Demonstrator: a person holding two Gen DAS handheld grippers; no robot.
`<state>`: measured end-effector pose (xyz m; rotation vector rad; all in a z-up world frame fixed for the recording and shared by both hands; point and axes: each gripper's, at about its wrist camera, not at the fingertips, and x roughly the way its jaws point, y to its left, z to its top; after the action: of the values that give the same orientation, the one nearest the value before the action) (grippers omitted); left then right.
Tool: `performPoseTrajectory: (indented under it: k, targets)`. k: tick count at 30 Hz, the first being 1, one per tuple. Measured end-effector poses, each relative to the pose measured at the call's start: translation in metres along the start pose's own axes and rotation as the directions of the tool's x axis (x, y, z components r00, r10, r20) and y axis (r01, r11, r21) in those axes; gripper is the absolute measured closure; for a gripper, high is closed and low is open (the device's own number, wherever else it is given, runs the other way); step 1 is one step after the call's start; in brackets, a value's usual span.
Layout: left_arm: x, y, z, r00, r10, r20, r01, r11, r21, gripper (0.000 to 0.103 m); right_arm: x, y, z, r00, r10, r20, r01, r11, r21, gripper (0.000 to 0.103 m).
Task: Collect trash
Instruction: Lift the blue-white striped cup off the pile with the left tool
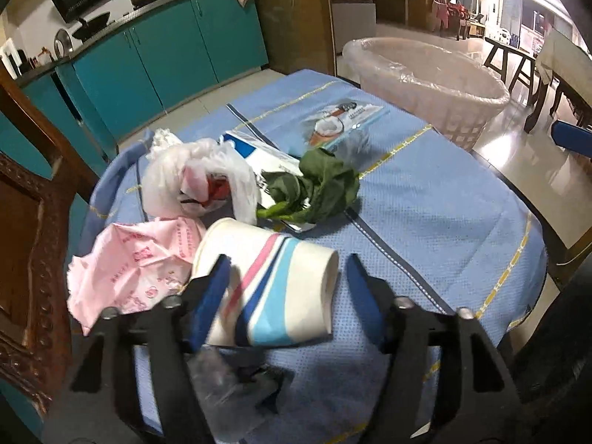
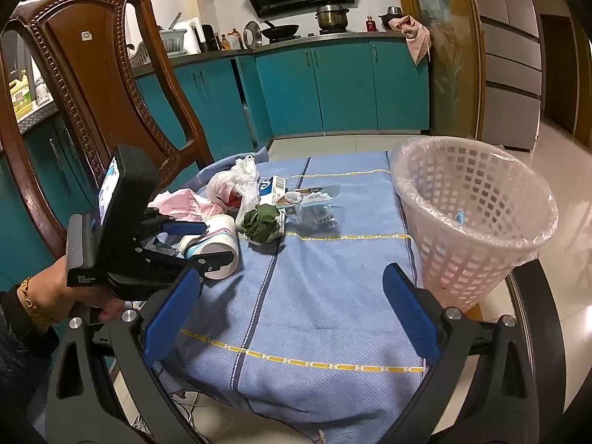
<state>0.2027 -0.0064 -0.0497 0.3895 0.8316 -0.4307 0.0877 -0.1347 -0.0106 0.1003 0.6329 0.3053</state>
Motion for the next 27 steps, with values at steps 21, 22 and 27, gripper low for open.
performPoseTrajectory:
  k: [21,22,27]
  targets:
    - [0.007,0.031,-0.005,0.986,-0.163,0.017,0.164,0.984,-0.063,0.007,-0.004,0.005,-0.001,1.0,0.026,0.0,-0.026,1.0,-0.007,0.006]
    - [0.007,0.034,-0.003,0.986,-0.164,0.023,0.165,0.983,-0.078,0.007,-0.004,0.006,-0.002,1.0,0.028,-0.001,-0.028,1.0,-0.01,0.006]
    - [0.019,0.035,0.001,0.983,-0.183,-0.027,0.181,0.98,-0.08,0.007,-0.004,0.006,-0.002,0.999,0.033,-0.002,-0.033,0.999,-0.008,0.006]
